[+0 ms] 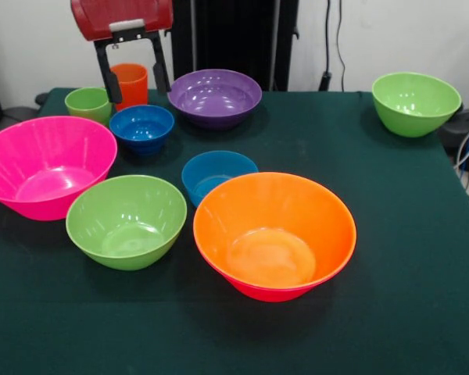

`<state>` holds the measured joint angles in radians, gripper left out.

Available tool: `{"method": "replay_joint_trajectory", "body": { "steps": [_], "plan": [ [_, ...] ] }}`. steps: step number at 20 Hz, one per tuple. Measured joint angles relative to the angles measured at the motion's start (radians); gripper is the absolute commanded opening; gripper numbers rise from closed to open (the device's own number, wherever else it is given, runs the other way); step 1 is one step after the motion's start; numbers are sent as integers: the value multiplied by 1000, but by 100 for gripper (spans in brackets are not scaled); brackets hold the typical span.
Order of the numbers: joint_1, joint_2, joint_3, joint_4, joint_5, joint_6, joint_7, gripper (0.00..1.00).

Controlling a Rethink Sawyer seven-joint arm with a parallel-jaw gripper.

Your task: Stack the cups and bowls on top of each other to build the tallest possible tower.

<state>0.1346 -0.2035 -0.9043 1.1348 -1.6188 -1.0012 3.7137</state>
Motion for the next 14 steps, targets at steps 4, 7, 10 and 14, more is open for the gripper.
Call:
{"method": "replay_joint_trajectory", "body": {
  "steps": [4,7,10,14],
  "plan": [
    [0,26,0,-17,0,0,0,100],
    [0,45,0,-29,0,0,0,100],
    [0,64,0,-40,0,0,0,100],
    [0,75,0,-44,-1,0,0,100]
  ]
}}
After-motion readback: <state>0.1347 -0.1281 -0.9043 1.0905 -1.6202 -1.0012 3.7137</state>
